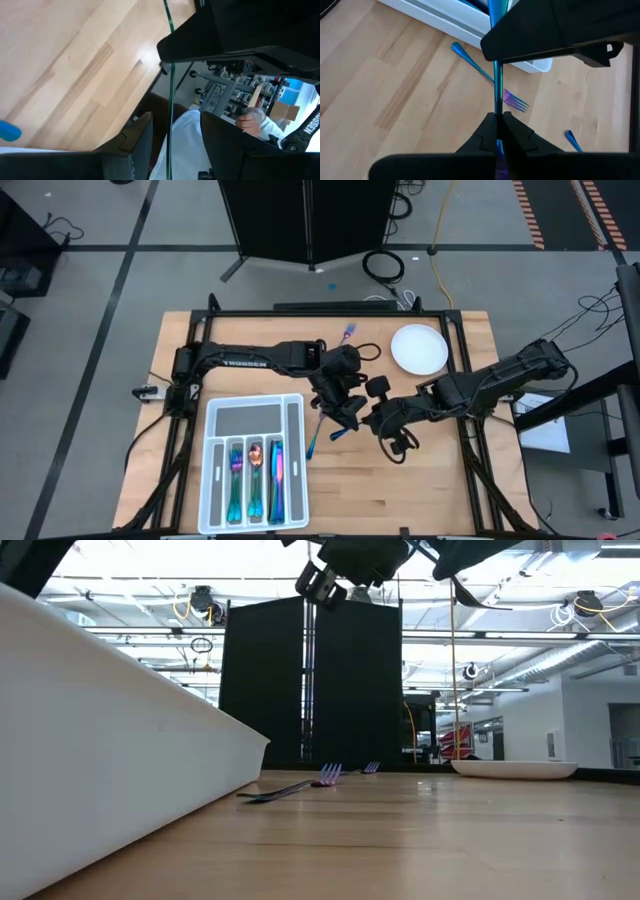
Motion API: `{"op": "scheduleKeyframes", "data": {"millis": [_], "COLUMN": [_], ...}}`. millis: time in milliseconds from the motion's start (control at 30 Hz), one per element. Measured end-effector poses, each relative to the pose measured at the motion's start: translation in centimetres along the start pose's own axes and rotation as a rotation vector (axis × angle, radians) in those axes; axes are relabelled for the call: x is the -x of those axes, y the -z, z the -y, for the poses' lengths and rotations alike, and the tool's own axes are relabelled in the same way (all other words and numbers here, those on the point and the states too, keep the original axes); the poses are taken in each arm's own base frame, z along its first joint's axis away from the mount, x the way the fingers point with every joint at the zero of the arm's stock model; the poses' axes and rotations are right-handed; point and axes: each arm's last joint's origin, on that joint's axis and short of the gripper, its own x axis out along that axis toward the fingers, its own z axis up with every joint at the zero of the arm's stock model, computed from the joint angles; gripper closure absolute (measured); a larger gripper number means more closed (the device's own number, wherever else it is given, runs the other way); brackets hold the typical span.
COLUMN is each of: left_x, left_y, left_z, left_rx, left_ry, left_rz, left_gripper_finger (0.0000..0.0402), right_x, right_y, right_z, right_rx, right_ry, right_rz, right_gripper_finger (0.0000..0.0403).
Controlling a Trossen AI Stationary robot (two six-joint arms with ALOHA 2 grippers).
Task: Sort silverware
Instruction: Put the bottom right iridescent fork into the cutlery tray
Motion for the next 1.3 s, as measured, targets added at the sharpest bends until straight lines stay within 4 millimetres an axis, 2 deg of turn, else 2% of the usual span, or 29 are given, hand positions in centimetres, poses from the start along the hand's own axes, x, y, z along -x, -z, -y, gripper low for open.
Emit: {"op": "scheduleKeyframes", "data": {"millis": [400, 867, 1033, 1133, 1300], "left_x": [-0.2, -0.2, -0.2, -0.2, -0.2], "left_y": [0.2, 0.1, 0.1, 0.1, -0.1], "left_z": [0.1, 0.1, 0.1, 0.1, -0.1], "left_rx": [-0.005, -0.035, -0.052, -0.06, -0.068], "left_ry": [0.0, -0.012, -0.013, -0.02, -0.072], "left_rz": [-0.009, 0.019, 0.021, 0.037, 0.118], "left_gripper_finger": [0.0246, 0.0384, 0.0394, 0.0397, 0.0399], "right_x": [0.0, 0.0, 0.0, 0.3, 1.3], "right_y": [-0.1, -0.3, -0.3, -0.3, -0.1], "right_z": [0.0, 0.1, 0.0, -0.1, 0.0], "right_rx": [0.0, -0.004, -0.01, -0.037, -0.034], "right_ry": [0.001, 0.006, 0.0, -0.009, -0.003], "right_rz": [0.007, 0.028, 0.031, 0.033, 0.051], "right_gripper_finger": [0.0403, 0.0403, 0.0402, 0.0387, 0.0341]}}
